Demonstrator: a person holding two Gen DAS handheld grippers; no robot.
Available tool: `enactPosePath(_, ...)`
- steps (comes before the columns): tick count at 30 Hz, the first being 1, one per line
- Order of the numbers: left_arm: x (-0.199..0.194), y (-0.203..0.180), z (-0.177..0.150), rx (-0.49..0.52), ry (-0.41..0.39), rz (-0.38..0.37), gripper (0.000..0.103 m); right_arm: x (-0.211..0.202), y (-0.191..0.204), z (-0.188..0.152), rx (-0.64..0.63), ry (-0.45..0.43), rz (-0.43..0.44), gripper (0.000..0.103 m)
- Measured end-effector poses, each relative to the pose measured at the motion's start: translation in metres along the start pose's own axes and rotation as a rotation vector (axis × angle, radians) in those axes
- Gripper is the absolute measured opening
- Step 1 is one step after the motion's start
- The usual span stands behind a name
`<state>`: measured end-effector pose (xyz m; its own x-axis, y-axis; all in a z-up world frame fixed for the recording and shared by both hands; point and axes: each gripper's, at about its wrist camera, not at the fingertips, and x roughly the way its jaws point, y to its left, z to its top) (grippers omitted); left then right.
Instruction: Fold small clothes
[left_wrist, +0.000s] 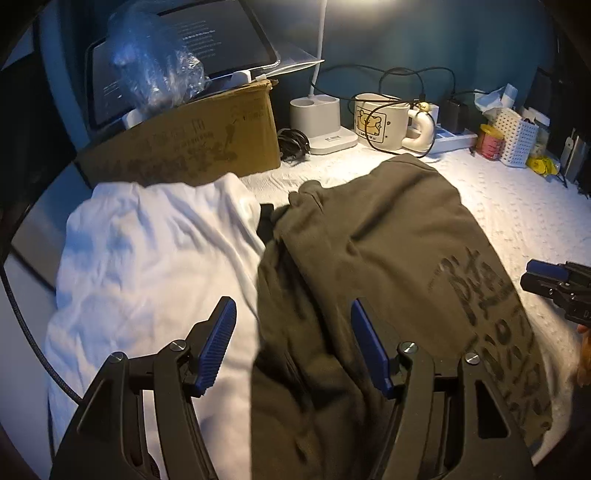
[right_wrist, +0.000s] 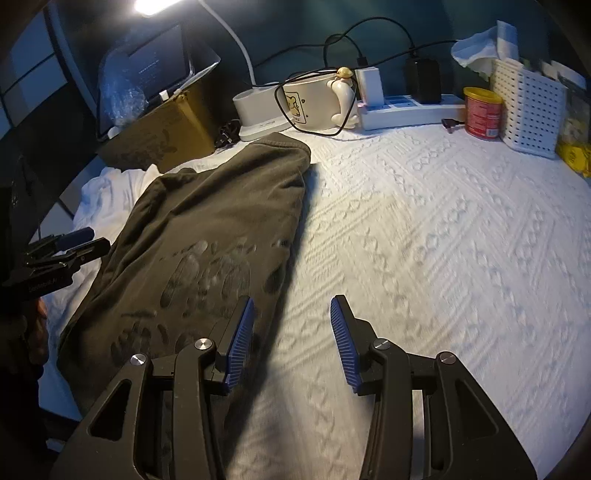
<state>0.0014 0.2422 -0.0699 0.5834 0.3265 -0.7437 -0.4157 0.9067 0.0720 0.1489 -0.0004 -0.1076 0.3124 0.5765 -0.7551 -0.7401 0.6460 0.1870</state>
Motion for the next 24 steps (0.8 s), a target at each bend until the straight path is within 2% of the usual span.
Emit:
enactPosePath(4,-0.018,-0.009,-0.009,-0.034,-0.045,-0.045,0.065,-0.011,-0.003,-0.014,0.003,-0.003,-0.001,0.045)
enactPosePath(7,-0.026,-0.021,-0.017,-0.017,-0.054,-0.056,0.065,-0.020,-0.006,-0.026,0.008,0.002,-0.002,0.045)
enactPosePath(11,-0.025,-0.030,-0.034,0.008,-0.010,-0.065,0.065,-0.029,-0.005,-0.041,0.010,0.004,0.012,0.045)
enactPosePath(16,-0.014,-0.031,-0.057,0.015,0.065,-0.020,0.065,-0.035,0.006,-0.061,-0.020,0.005,0.038,0.045)
enactPosePath(24,-0.023,-0.022,-0.078,-0.023,0.056,-0.033,0.065,-0.039,0.044,-0.084,-0.114,0.011,0.149,0.045)
